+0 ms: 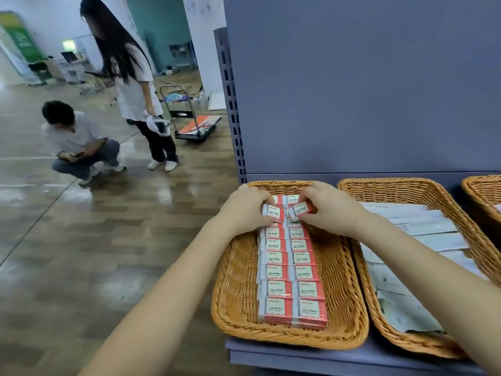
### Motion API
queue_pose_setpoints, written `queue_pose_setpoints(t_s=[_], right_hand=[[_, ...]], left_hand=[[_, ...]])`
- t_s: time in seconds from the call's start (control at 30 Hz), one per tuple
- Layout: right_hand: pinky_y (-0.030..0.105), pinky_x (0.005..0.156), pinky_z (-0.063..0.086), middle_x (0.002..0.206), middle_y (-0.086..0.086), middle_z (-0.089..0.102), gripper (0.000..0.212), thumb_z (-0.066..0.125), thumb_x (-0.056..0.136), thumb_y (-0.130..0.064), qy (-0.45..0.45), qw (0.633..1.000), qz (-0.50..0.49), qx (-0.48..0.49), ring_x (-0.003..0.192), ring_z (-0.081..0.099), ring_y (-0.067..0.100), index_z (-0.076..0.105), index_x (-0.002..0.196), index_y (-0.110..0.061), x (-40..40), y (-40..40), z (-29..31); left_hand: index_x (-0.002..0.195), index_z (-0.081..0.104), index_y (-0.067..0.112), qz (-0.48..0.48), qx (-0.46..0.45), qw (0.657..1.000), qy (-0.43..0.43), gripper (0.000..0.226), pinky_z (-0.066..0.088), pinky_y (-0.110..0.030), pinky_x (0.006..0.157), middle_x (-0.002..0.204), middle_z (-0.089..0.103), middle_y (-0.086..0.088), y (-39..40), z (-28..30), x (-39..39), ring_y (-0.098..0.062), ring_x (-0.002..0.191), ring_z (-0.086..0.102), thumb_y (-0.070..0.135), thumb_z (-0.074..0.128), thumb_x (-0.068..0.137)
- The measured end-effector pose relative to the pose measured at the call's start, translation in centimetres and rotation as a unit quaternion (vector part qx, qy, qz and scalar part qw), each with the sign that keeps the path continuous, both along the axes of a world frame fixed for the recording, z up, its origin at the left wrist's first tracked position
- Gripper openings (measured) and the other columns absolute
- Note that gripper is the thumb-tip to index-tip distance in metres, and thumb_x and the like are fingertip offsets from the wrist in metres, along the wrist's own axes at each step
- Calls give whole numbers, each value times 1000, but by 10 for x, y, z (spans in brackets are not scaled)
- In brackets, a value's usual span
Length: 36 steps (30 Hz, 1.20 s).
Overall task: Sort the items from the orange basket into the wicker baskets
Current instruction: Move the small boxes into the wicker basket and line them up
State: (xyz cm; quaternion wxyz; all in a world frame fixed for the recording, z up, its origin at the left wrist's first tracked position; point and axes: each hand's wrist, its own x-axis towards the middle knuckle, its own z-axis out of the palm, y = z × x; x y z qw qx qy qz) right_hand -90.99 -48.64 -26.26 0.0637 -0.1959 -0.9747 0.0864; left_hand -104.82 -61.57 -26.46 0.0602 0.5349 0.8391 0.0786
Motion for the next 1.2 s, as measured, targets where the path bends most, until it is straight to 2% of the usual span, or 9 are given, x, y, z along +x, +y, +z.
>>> queue_pose_setpoints(t_s=[0.13,0.27,0.53,0.73,0.9,1.0,1.1,1.2], right_hand=[[26,81,48,121,-3,46,40,59,87,-44,-3,1000,-28,-1,108,49,13,54,121,-22,-10,-6,-7],[28,84,49,121,-2,46,38,60,87,-42,0,999,-43,-2,110,48,13,54,120,-22,-14,-8,-11],[23,82,47,120,-2,46,29,61,89,-30,11,999,-45,-16,102,52,13,52,115,-20,-18,-11,-17],[21,76,42,114,-2,49,22,58,90,-29,20,999,-46,-1,94,47,10,55,109,-19,-19,-13,-17],[24,78,45,116,-2,51,25,55,92,-31,9,999,-47,26,105,50,14,54,115,-20,-19,-16,-18],[25,77,44,117,-2,51,30,54,92,-34,-7,998,-44,42,108,49,14,53,119,-21,-17,-18,-15],[29,84,48,120,-2,52,30,49,94,-36,5,996,-50,71,112,47,15,53,119,-21,-11,-16,-12],[31,91,44,124,0,51,32,44,96,-35,-3,992,-67,107,115,45,18,51,123,-18,-1,-12,-9]], left_hand=[[124,57,26,-15,22,999,17,41,39,-33,96,121,53,1,2,-5,-6,-17,118,38,43,61,87],[127,54,23,-24,43,999,-11,42,39,-31,94,120,48,1,4,-12,-7,-16,117,41,38,61,89],[116,54,21,-52,68,996,-30,27,34,-19,82,116,47,3,5,-16,-5,-11,107,44,30,59,91],[111,55,19,-56,72,996,-4,20,33,-21,83,113,50,2,7,-18,-4,-13,107,43,27,56,93],[113,53,20,-68,53,996,8,23,37,-23,85,116,52,2,9,-15,-3,-13,110,44,30,55,93],[117,55,21,-89,19,995,37,26,41,-28,86,119,52,1,11,-5,-5,-15,113,44,33,54,94],[119,55,21,-100,15,991,88,29,44,-32,85,119,53,-1,18,8,-3,-18,113,46,36,47,96],[124,52,17,-123,17,979,163,35,43,-35,90,121,53,-4,33,11,8,-22,114,46,38,43,98]])
